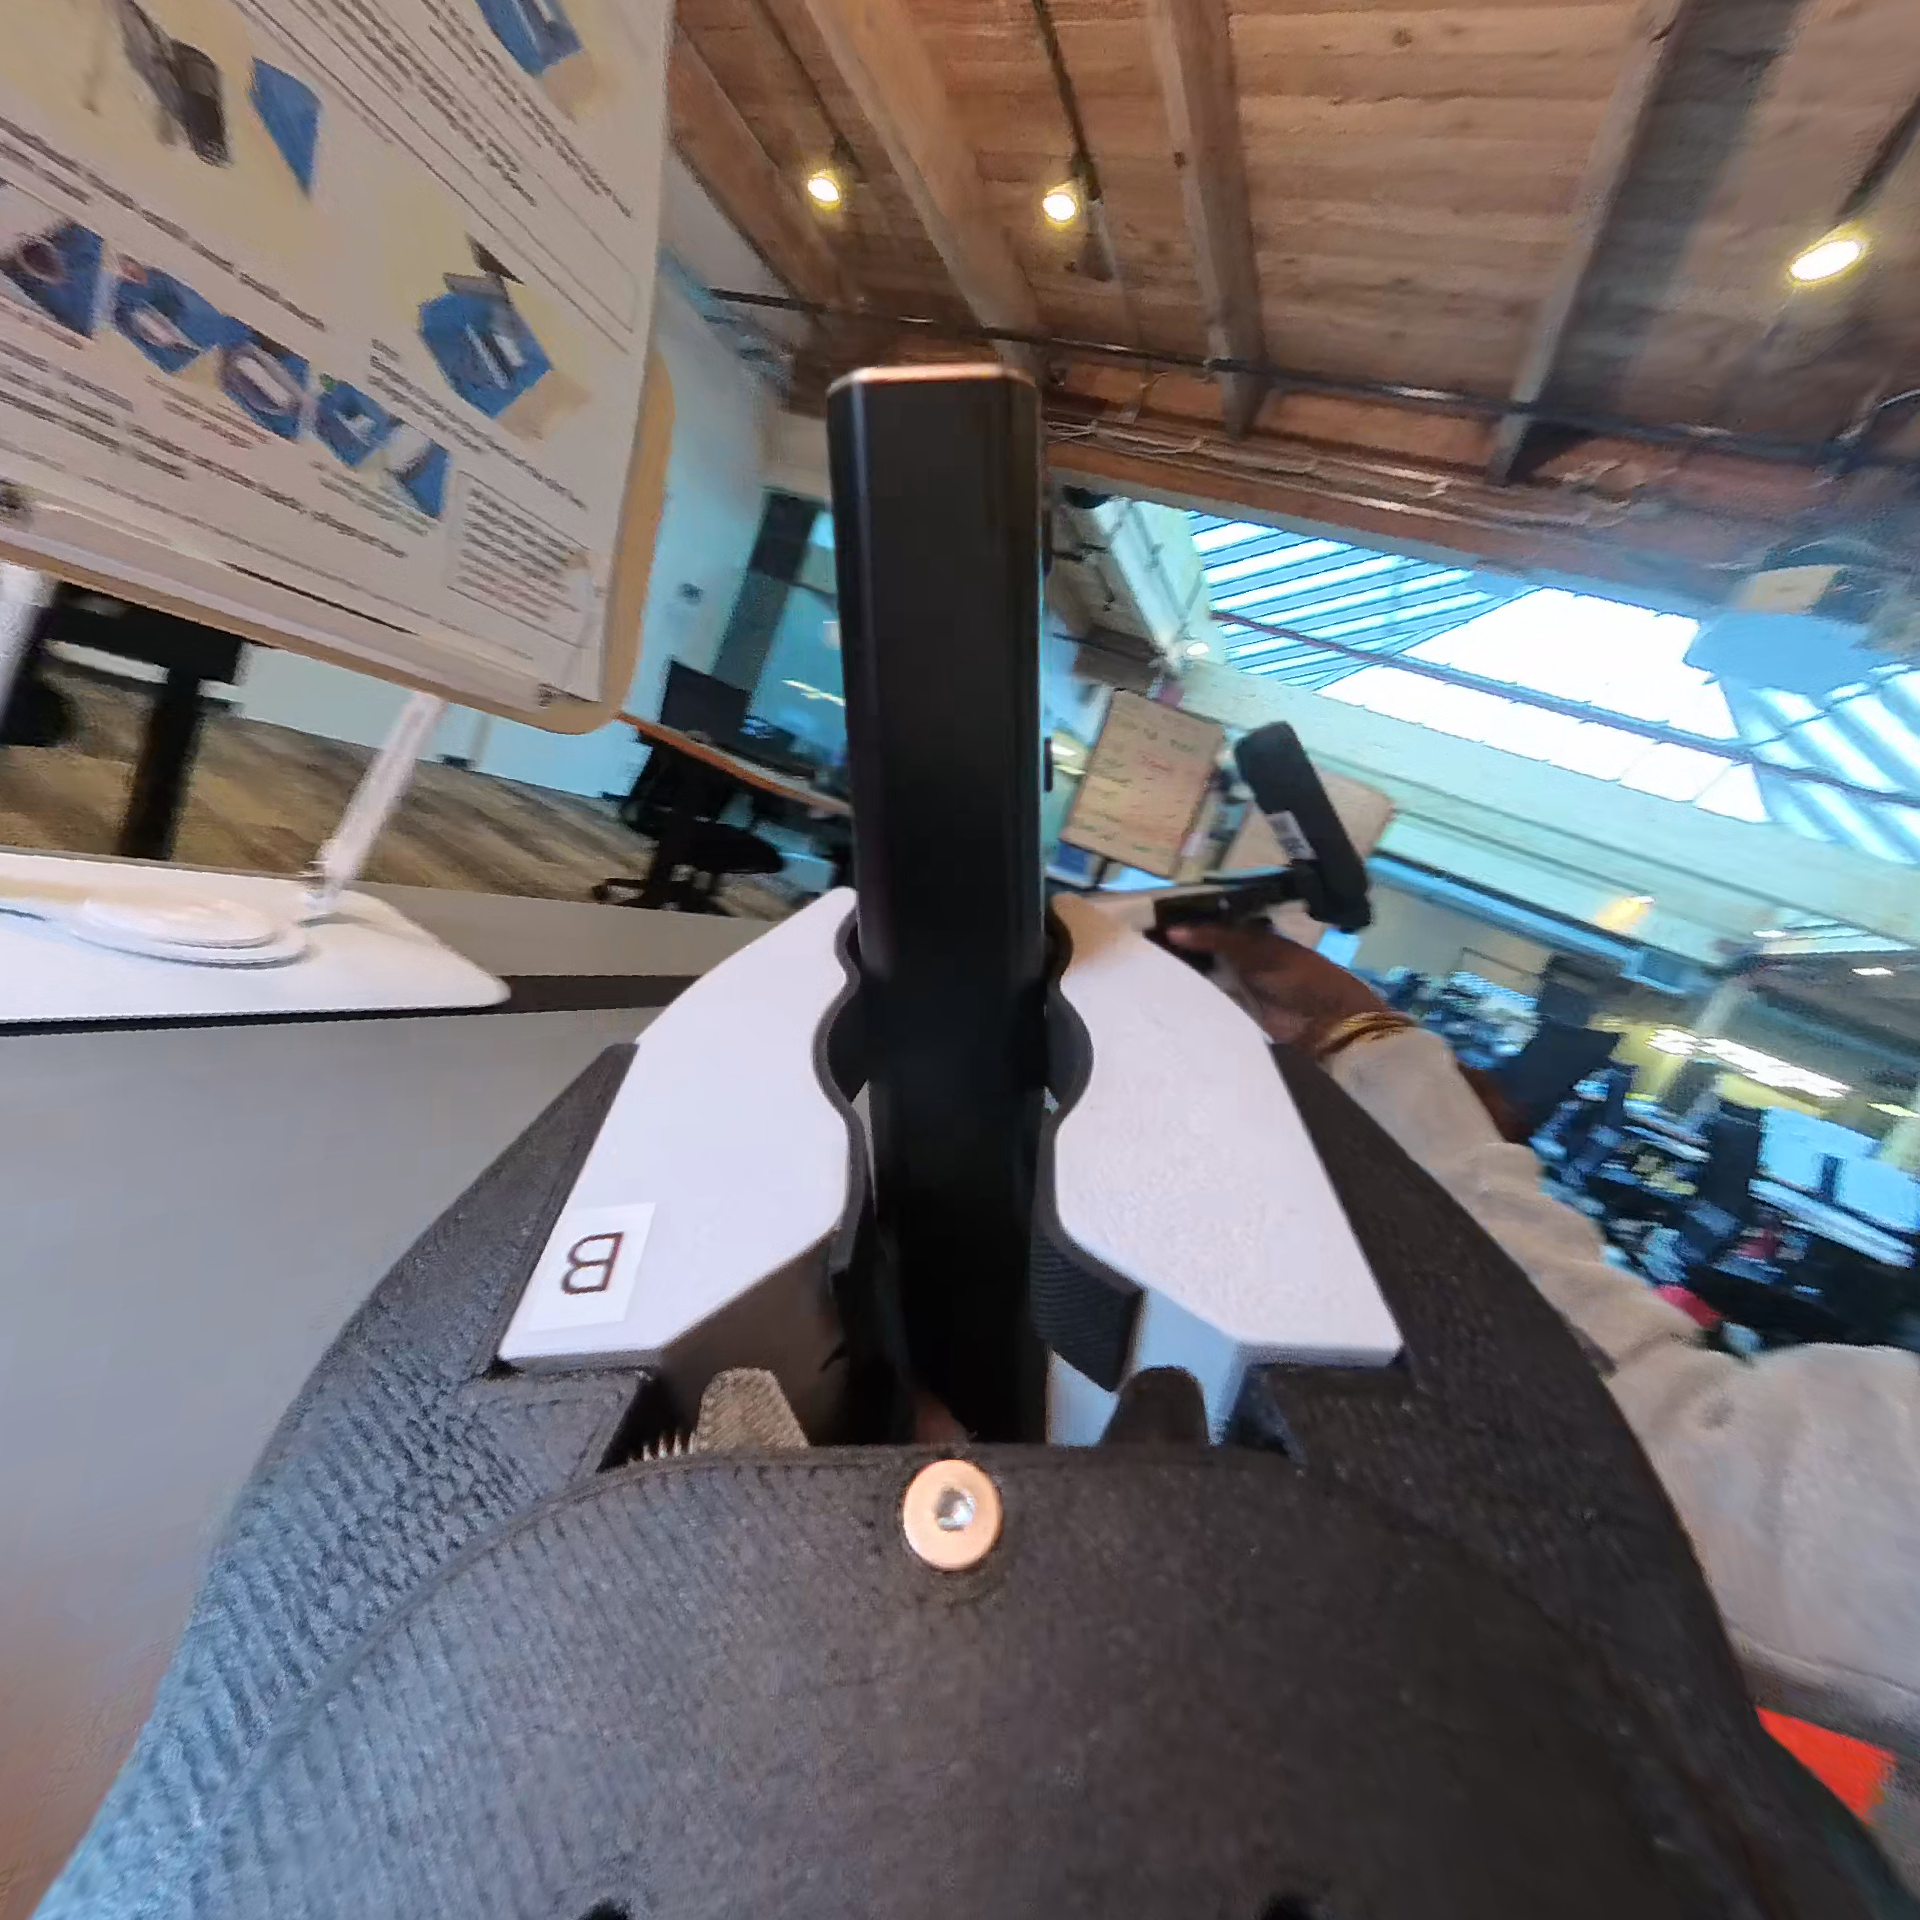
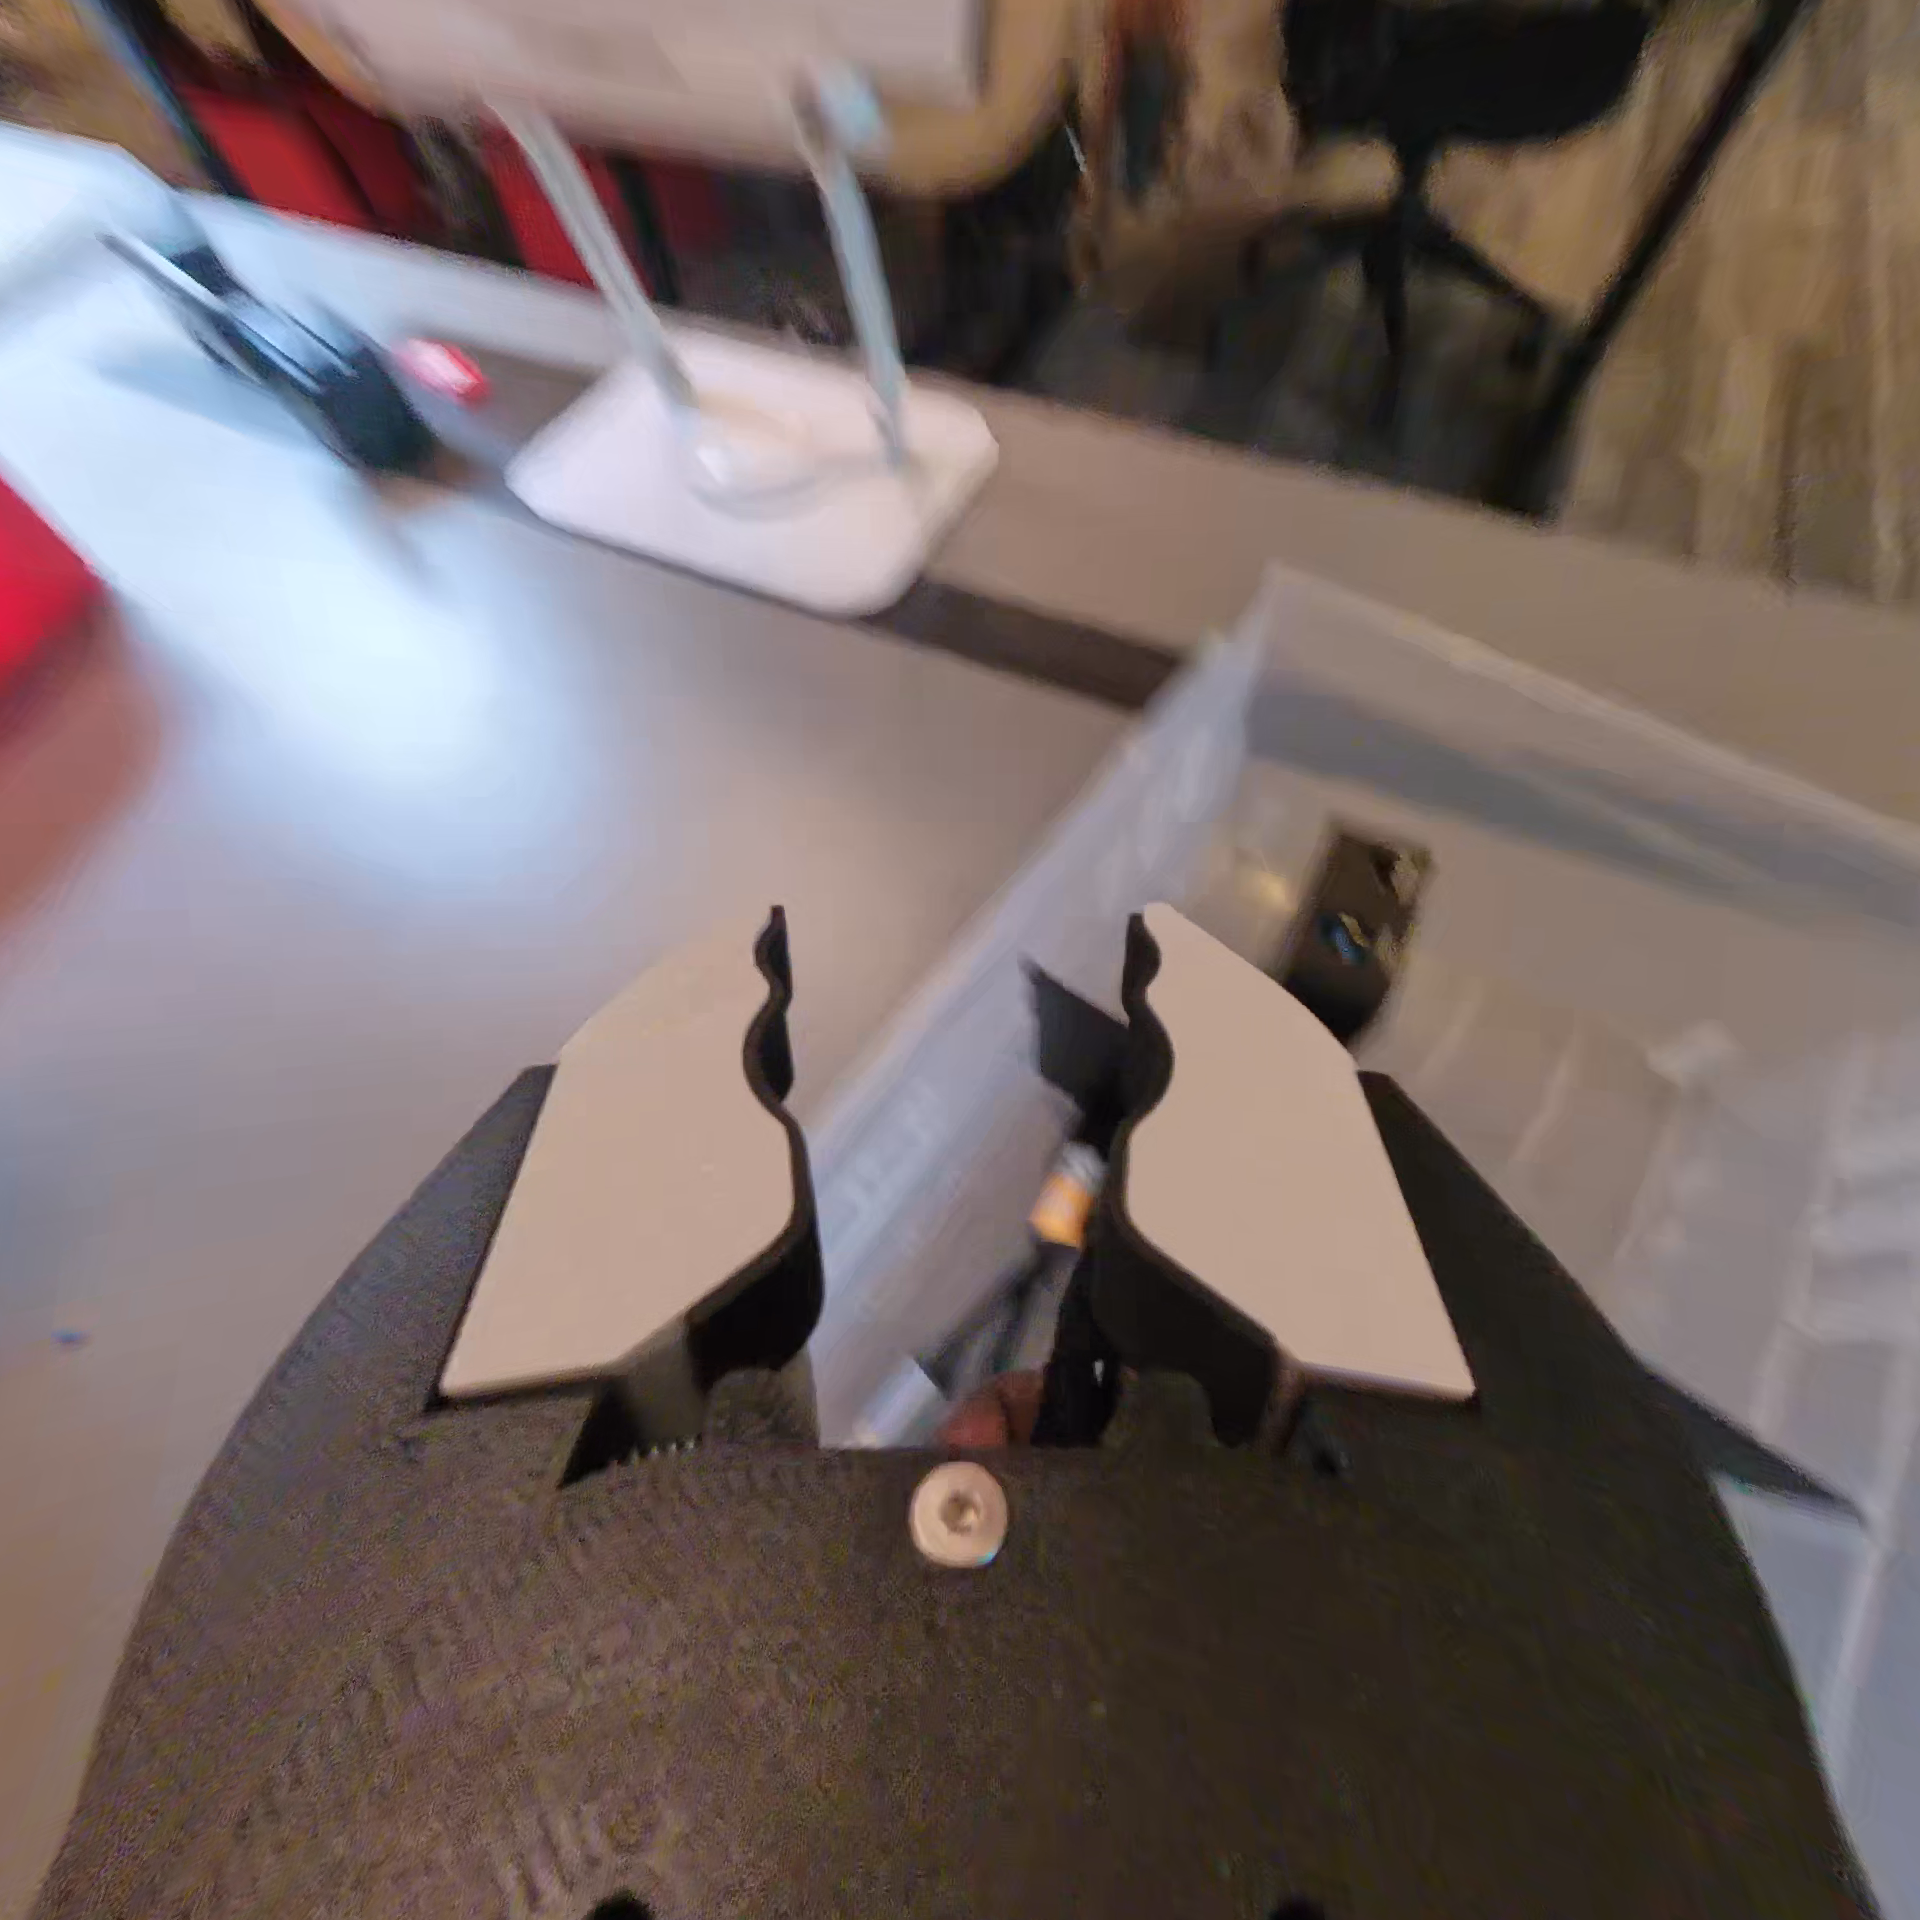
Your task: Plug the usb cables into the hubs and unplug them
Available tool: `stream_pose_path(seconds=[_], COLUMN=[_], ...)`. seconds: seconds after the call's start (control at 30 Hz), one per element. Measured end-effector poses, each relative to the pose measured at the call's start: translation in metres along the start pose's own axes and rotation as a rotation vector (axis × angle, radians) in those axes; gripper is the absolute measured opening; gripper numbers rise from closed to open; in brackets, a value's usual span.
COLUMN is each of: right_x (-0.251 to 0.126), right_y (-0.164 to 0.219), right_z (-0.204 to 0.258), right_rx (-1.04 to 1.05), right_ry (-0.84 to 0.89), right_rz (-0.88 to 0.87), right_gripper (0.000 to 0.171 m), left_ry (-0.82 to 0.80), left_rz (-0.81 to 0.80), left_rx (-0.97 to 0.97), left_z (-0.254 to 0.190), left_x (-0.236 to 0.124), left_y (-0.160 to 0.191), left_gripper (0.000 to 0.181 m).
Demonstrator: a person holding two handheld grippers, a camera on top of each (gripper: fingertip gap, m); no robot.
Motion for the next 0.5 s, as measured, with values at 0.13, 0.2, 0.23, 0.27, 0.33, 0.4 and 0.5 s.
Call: stream_pose_path(seconds=[0.13,0.2,0.23,0.27,0.33,0.4,0.5], right_x=[-0.020,-0.023,-0.022,-0.019,-0.010,0.000,0.020], right_y=[-0.048,-0.062,-0.066,-0.069,-0.069,-0.062,-0.055], right_z=[0.062,0.107,0.129,0.150,0.192,0.227,0.256], right_rx=[-0.058,-0.137,-0.176,-0.221,-0.288,-0.366,-0.336], right_ry=[-0.299,-0.499,-0.570,-0.630,-0.790,-0.957,-1.047], right_rz=[-0.400,-0.488,-0.496,-0.488,-0.452,-0.387,-0.269], right_gripper=[0.083,0.102,0.114,0.114,0.115,0.107,0.094], left_ry=[0.214,0.306,0.341,0.369,0.412,0.447,0.474], left_rz=[0.006,0.037,0.056,0.071,0.097,0.113,0.137], left_rx=[-0.124,-0.162,-0.169,-0.170,-0.166,-0.168,-0.170], left_z=[-0.004,-0.008,-0.010,-0.011,-0.015,-0.018,-0.020], left_x=[0.005,0.008,0.009,0.010,0.012,0.013,0.014], left_y=[0.004,0.006,0.008,0.009,0.011,0.013,0.014], left_gripper=[0.030,0.030,0.030,0.030,0.030,0.030,0.030])
Point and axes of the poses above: each gripper's, where its closed fingertips meet, x out along the fingers, y out of its underside, z = x × y across the jaws, the point moved 10 cm from there along -x, back along the fingers, and after that the axes turned 4 degrees about y, right-handed, at the moved point
